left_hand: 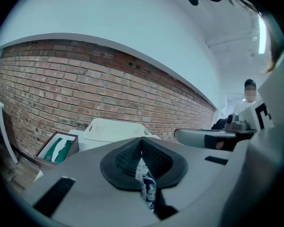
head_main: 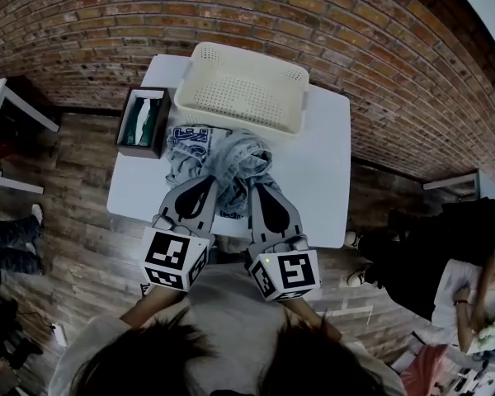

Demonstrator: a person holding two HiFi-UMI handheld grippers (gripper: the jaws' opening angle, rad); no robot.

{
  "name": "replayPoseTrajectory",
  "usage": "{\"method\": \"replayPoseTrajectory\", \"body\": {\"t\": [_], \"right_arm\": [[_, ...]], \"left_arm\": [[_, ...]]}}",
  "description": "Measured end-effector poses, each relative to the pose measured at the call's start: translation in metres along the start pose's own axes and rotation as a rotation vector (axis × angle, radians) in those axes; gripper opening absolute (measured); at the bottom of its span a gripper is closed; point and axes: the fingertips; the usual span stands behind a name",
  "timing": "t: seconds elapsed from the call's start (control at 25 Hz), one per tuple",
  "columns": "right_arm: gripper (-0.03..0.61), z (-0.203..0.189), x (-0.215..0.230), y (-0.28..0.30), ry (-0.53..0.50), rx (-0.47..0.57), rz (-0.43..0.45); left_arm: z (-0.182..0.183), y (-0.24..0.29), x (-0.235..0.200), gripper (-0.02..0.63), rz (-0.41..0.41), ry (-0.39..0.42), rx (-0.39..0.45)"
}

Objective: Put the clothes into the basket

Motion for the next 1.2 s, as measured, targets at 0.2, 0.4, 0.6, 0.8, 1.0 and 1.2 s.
{"method": "replayPoseTrajectory", "body": {"t": [0.2,0.4,0.6,0.8,1.0,1.2], "right_arm": [[0.006,-0.002,0.001,-0.002,0.021,-0.015,-0.027],[0.006,-0.004,0.004,0.000,0.038,-0.032,-0.055],[0.006,-0.010,0.008,0.006,0.041,-0.053,-0.077],[0.008,-0.024,0.015,0.014,0.040,-0.094,-0.081],[0.014,-0.039,0.020,0.022,0.055,-0.131,-0.063],[0.111,-0.053,0.029,0.025,0.093,-0.173,-0.059]], "left_arm": [[-0.004,0.001,-0.011,0.008,-0.002,-0.014,-0.030],[-0.002,0.000,-0.028,0.008,0.008,-0.003,-0.055],[-0.008,0.004,-0.040,0.008,0.002,0.014,-0.092],[-0.020,0.010,-0.049,0.008,-0.031,0.016,-0.135],[-0.039,0.019,-0.062,0.009,-0.070,0.003,-0.203],[-0.054,0.025,-0.072,0.045,-0.084,-0.008,-0.253]]}}
Point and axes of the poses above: the fingertips, and each gripper's own axes: y forward along the fingers, x to its right, z out of its top, and after that the axes turned 2 degrees about -x, right-handed
